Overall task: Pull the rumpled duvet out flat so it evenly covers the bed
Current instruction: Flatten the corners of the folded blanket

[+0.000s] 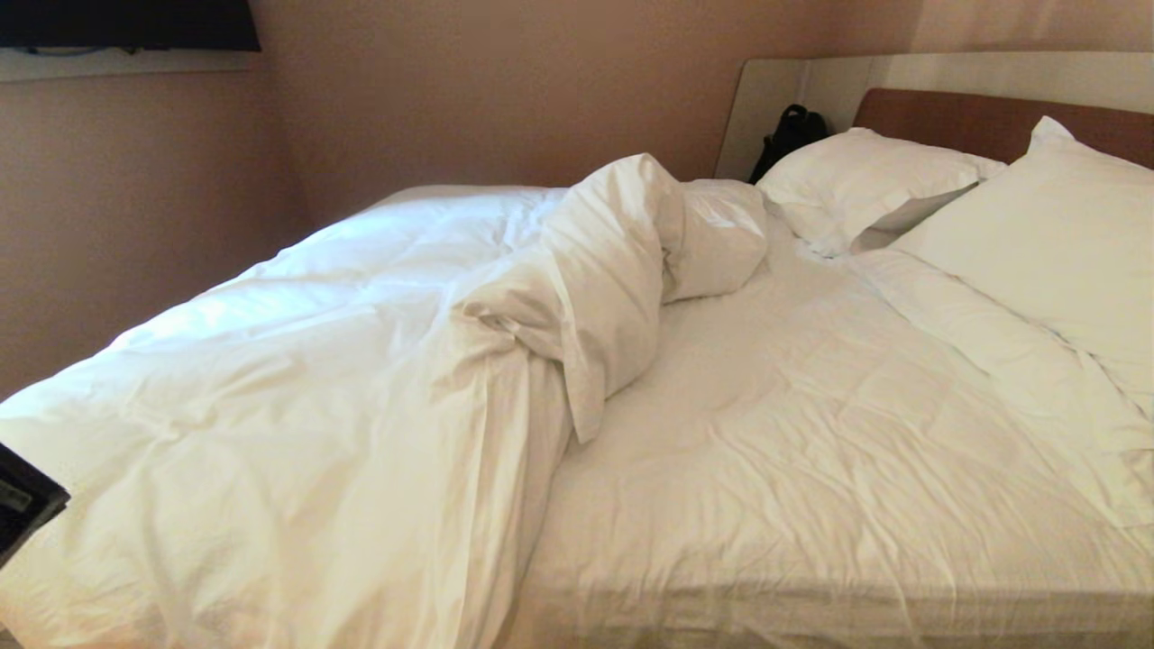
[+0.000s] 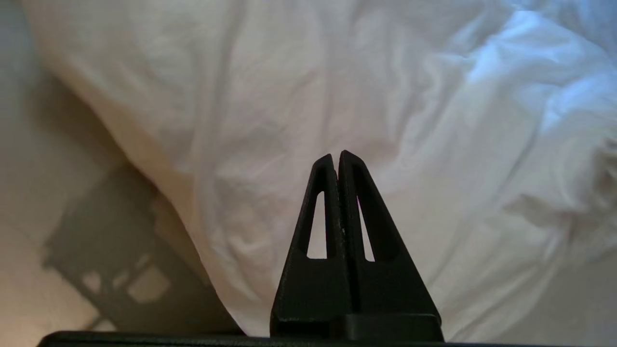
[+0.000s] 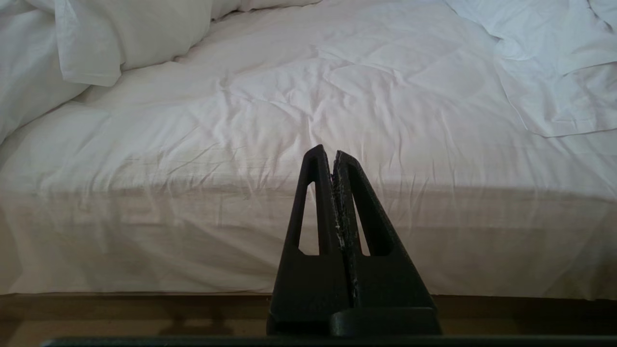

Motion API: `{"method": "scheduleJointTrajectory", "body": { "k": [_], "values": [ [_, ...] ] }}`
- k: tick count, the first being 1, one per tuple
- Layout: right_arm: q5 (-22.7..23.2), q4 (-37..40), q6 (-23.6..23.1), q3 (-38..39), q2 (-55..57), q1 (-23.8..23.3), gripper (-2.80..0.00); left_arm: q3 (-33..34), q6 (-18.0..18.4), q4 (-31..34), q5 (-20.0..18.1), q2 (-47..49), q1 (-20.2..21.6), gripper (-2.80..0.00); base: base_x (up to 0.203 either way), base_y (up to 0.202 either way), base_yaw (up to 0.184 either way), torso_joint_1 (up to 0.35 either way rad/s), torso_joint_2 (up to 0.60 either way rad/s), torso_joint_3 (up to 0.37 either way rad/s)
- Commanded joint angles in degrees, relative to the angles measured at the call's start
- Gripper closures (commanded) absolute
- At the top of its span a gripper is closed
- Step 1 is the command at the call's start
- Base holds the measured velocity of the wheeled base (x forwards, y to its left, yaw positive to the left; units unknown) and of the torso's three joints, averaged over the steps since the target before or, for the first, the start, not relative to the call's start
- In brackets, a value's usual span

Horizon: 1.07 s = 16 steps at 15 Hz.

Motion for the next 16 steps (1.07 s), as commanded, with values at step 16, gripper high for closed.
{"method": "scheduleJointTrajectory", "body": {
  "k": [16],
  "values": [
    [0.0,0.0,0.0,0.0,0.1,0.0,0.0,1.8,-3.7,-20.1,-10.8,30.6,24.7,0.0,0.0,0.0,0.0,0.0,0.0,0.0]
  ]
}}
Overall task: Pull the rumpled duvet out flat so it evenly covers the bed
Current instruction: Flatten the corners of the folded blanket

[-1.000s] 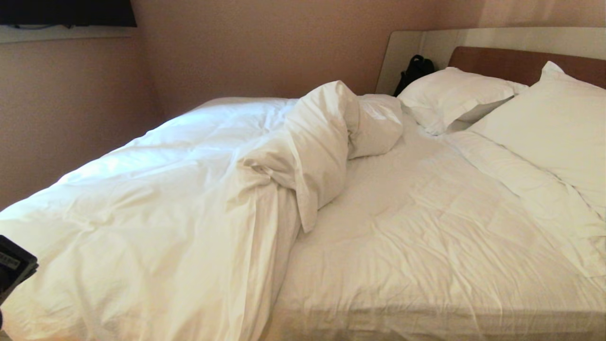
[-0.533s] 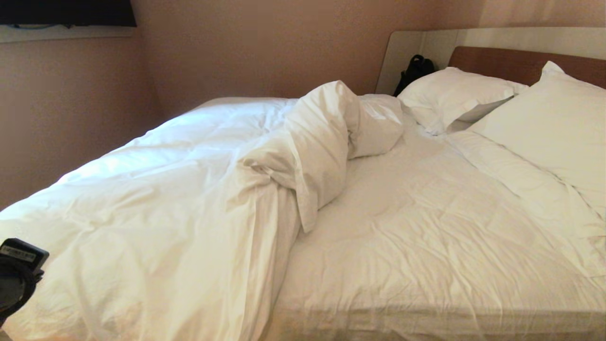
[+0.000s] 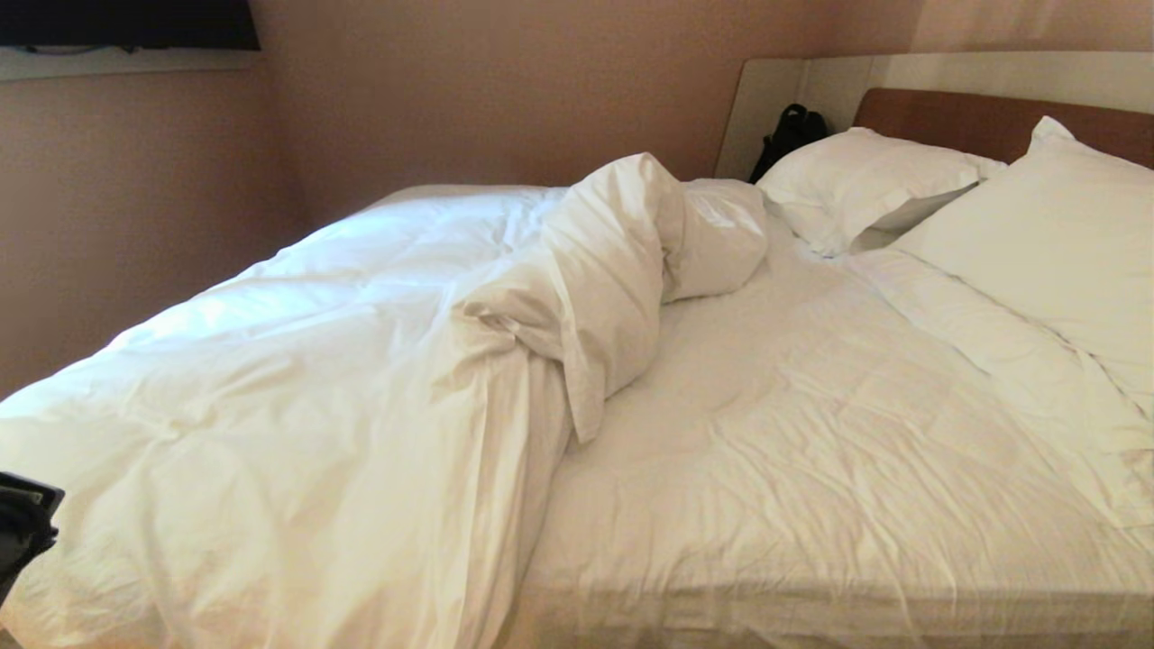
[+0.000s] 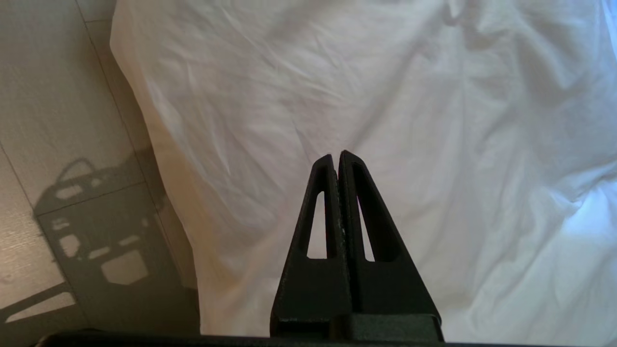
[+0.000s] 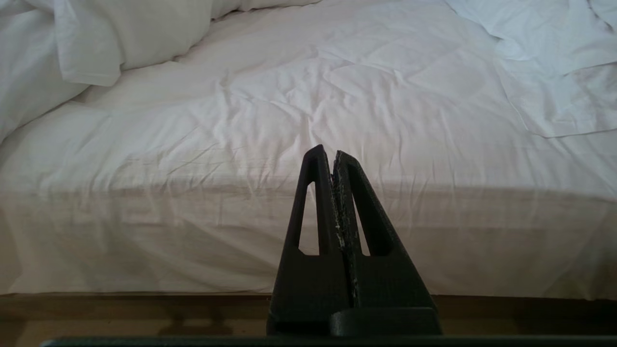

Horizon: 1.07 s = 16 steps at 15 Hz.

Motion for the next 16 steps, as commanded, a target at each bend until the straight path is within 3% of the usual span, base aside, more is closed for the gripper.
{"method": "scheduleJointTrajectory", "body": {
  "k": [1,3,8,16],
  "values": [
    [0.0,0.0,0.0,0.0,0.1,0.0,0.0,0.1,2.0,-0.6,-3.3,2.8,3.8,0.0,0.0,0.0,0.0,0.0,0.0,0.0],
    [0.0,0.0,0.0,0.0,0.1,0.0,0.0,0.6,5.1,-0.9,-5.5,5.7,6.2,0.0,0.0,0.0,0.0,0.0,0.0,0.0],
    [0.0,0.0,0.0,0.0,0.1,0.0,0.0,0.3,6.1,-6.9,-6.0,15.5,7.9,0.0,0.0,0.0,0.0,0.0,0.0,0.0],
    [0.0,0.0,0.0,0.0,0.1,0.0,0.0,-0.7,8.0,-7.3,-6.1,15.0,15.0,0.0,0.0,0.0,0.0,0.0,0.0,0.0]
  ]
}}
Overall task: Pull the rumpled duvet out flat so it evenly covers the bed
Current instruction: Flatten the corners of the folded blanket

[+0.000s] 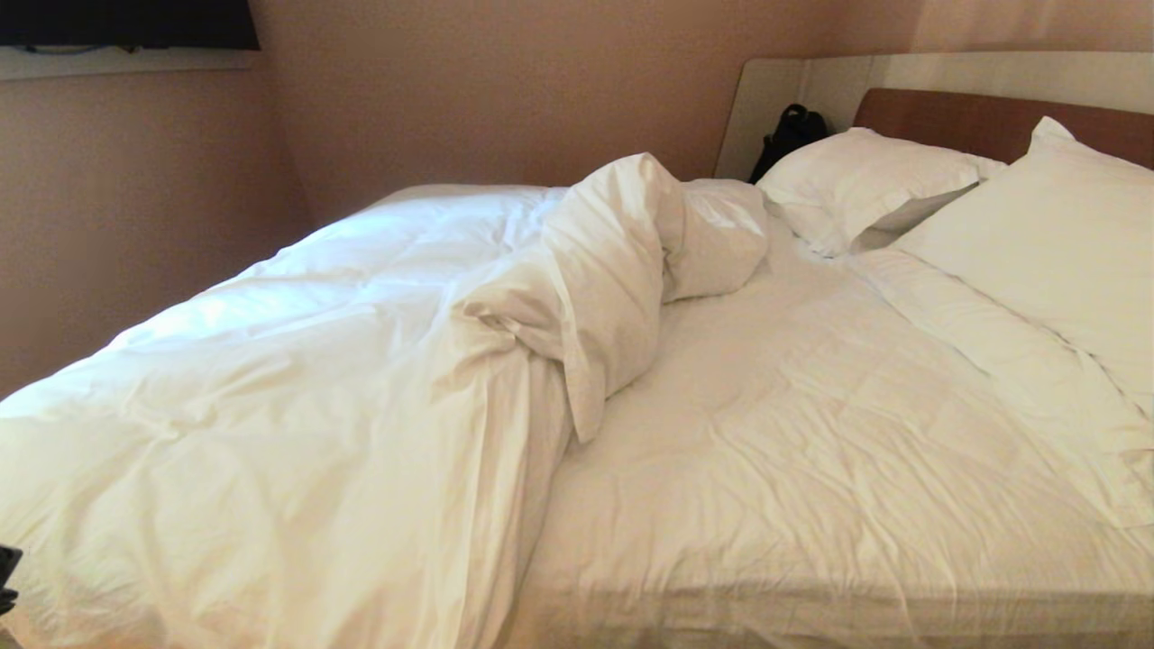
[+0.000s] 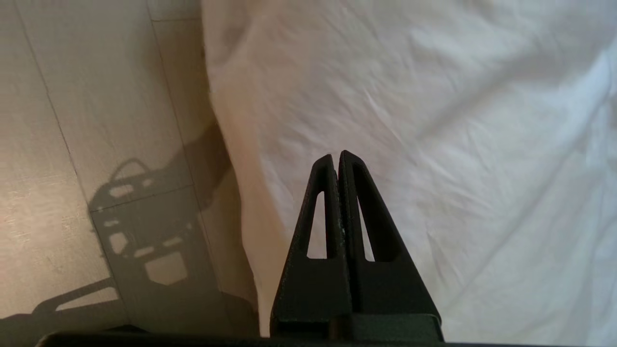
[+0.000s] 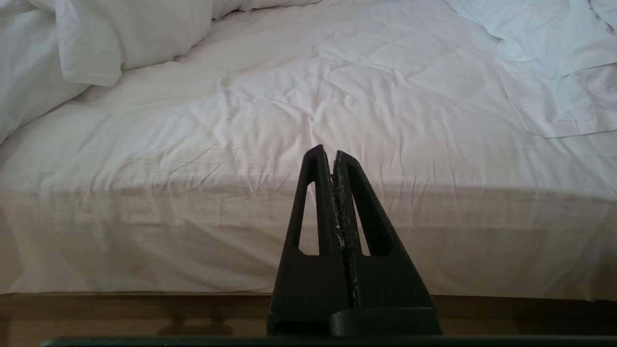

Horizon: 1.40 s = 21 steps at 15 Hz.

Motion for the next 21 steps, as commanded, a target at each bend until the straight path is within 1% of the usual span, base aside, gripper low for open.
{"method": "scheduleJointTrajectory", "body": {
  "k": [1,3,5,6,9,12,15,18,21],
  "values": [
    [0.0,0.0,0.0,0.0,0.1,0.0,0.0,-0.5,0.7,-0.1,-0.1,0.7,2.5,-2.8,0.0,0.0,0.0,0.0,0.0,0.0],
    [0.0,0.0,0.0,0.0,0.1,0.0,0.0,-1.8,1.1,-0.2,-0.1,2.2,3.8,-2.8,0.0,0.0,0.0,0.0,0.0,0.0],
    [0.0,0.0,0.0,0.0,0.1,0.0,0.0,-4.5,1.4,-0.3,-0.1,5.1,6.1,-2.8,0.0,0.0,0.0,0.0,0.0,0.0],
    [0.0,0.0,0.0,0.0,0.1,0.0,0.0,-4.7,1.7,-0.4,-0.1,5.3,6.2,-2.8,0.0,0.0,0.0,0.0,0.0,0.0],
    [0.0,0.0,0.0,0.0,0.1,0.0,0.0,-8.6,4.6,-0.8,-1.0,9.7,6.9,-2.8,0.0,0.0,0.0,0.0,0.0,0.0],
    [0.0,0.0,0.0,0.0,0.1,0.0,0.0,-11.4,6.2,-1.6,-2.3,13.2,7.3,-2.8,0.0,0.0,0.0,0.0,0.0,0.0],
    [0.0,0.0,0.0,0.0,0.1,0.0,0.0,-14.0,6.7,-4.5,-2.9,17.5,7.4,-2.8,0.0,0.0,0.0,0.0,0.0,0.0],
    [0.0,0.0,0.0,0.0,0.1,0.0,0.0,-18.4,6.8,-4.5,-6.8,20.6,7.3,-2.8,0.0,0.0,0.0,0.0,0.0,0.0],
    [0.0,0.0,0.0,0.0,0.1,0.0,0.0,-21.7,6.9,-4.5,-9.0,22.6,6.6,-2.8,0.0,0.0,0.0,0.0,0.0,0.0]
  ]
}}
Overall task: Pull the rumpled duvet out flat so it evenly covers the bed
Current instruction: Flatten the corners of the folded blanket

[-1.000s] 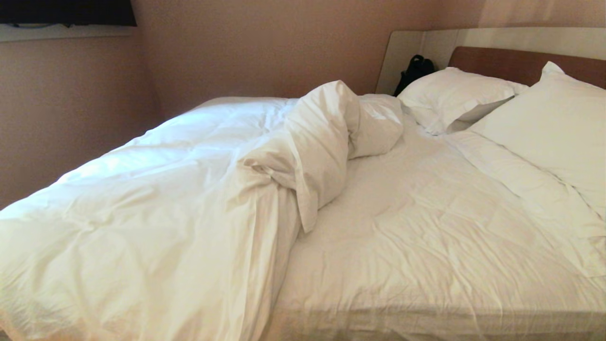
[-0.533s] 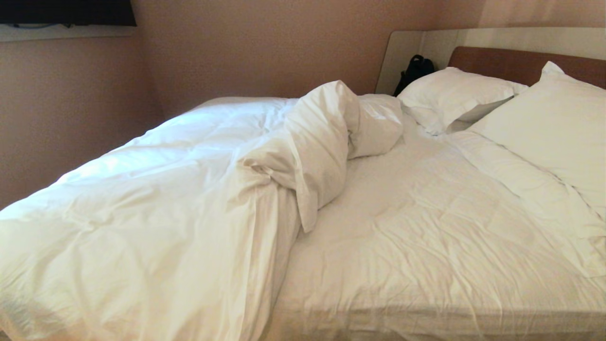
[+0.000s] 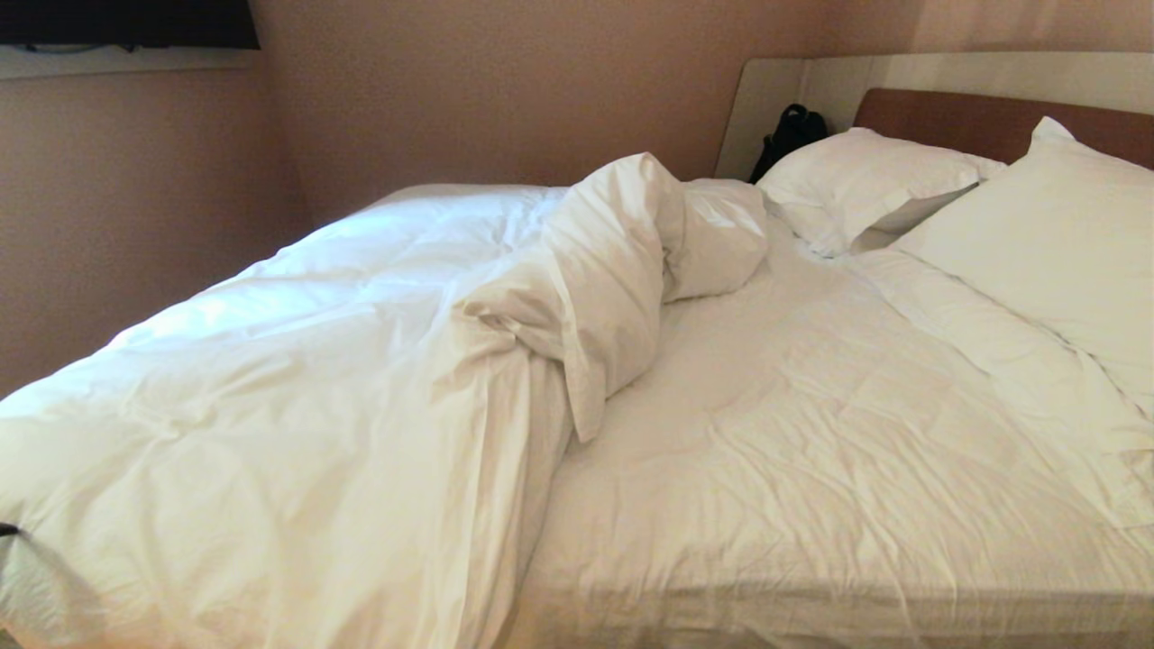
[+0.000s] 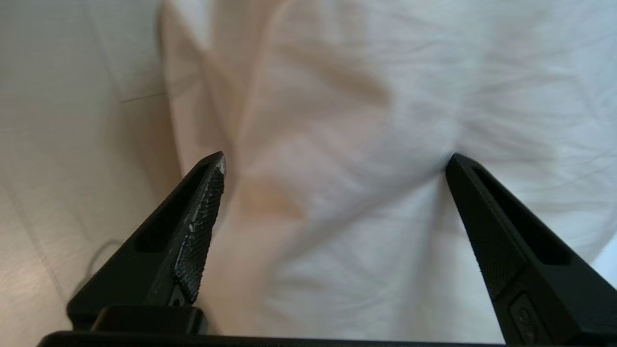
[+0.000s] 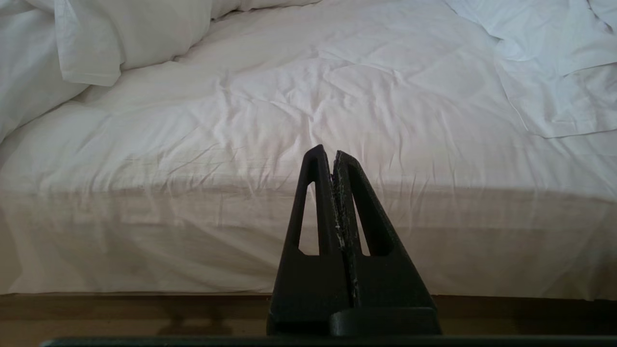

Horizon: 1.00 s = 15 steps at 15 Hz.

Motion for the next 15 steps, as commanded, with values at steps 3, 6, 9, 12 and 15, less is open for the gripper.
{"method": "scheduleJointTrajectory", "body": {
  "k": [3,6,9,12,15],
  "values": [
    [0.0,0.0,0.0,0.0,0.1,0.0,0.0,-3.3,1.3,-0.8,-2.2,2.9,-0.8,-2.8,0.0,0.0,0.0,0.0,0.0,0.0],
    [0.0,0.0,0.0,0.0,0.1,0.0,0.0,-3.4,8.3,-3.2,-3.2,5.0,-1.6,-2.8,0.0,0.0,0.0,0.0,0.0,0.0],
    [0.0,0.0,0.0,0.0,0.1,0.0,0.0,-3.2,9.1,-6.6,-3.3,5.9,-1.8,-2.8,0.0,0.0,0.0,0.0,0.0,0.0],
    [0.0,0.0,0.0,0.0,0.1,0.0,0.0,-3.0,9.1,-6.8,-3.5,6.0,-1.9,-2.8,0.0,0.0,0.0,0.0,0.0,0.0],
    [0.0,0.0,0.0,0.0,0.1,0.0,0.0,-2.7,9.1,-6.8,-3.5,5.9,-1.9,0.0,0.0,0.0,0.0,0.0,0.0,0.0]
  ]
}}
